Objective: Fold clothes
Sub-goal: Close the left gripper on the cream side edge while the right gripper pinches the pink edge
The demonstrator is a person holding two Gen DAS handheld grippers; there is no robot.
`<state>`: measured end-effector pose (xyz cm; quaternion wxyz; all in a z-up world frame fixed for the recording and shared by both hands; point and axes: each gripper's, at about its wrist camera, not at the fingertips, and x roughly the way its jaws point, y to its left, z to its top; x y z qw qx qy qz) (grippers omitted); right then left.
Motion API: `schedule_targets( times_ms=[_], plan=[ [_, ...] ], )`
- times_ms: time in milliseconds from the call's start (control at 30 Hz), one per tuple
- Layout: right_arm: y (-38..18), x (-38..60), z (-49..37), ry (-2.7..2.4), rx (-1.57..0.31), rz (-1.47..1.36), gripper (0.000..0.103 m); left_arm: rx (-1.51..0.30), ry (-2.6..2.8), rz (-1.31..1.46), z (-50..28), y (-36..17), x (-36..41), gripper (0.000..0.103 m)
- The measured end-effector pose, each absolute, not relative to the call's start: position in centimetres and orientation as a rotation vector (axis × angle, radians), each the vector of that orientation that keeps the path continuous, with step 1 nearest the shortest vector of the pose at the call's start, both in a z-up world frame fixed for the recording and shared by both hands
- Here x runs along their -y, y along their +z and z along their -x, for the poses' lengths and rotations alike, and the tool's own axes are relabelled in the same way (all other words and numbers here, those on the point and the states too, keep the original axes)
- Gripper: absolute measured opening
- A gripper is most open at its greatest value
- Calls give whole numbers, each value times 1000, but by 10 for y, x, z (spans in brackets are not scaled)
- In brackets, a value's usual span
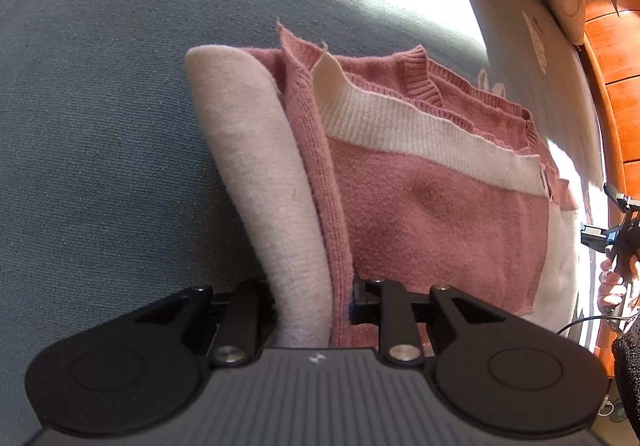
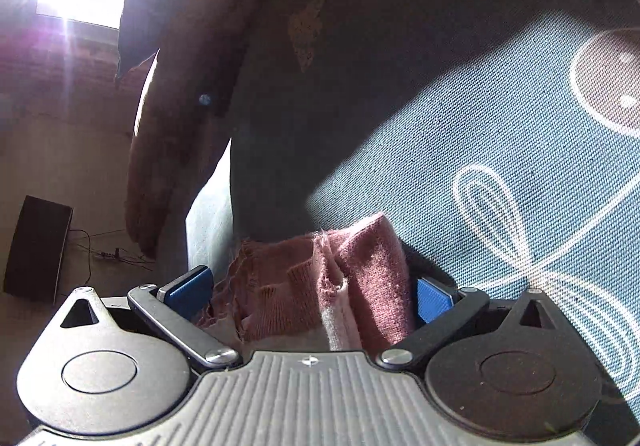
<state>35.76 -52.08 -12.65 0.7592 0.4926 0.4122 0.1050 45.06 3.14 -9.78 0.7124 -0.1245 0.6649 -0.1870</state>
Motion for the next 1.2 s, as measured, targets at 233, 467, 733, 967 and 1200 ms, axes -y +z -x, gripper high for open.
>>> schedule_targets(
  times_ms=[233, 467, 733, 967, 1200],
  plan=[
    [-132, 513, -346, 407, -1031, -1087, 103, -1475, -394, 273, -451, -98, -29, 24],
    [-132, 504, -351, 483, -1069, -1100, 103, -1462, -386, 288, -448, -99, -31, 24],
    [-129, 487, -352, 517, -1125, -1133, 103, -1457, -370, 297, -447, -98, -32, 24],
    [-131, 478, -339, 509, -1149, -1129, 102, -1456, -369, 298, -447, -100, -29, 24],
    [-118, 466, -350, 461, -1199, -905, 77, -1451, -381, 301, -448, -100, -30, 24]
  ],
)
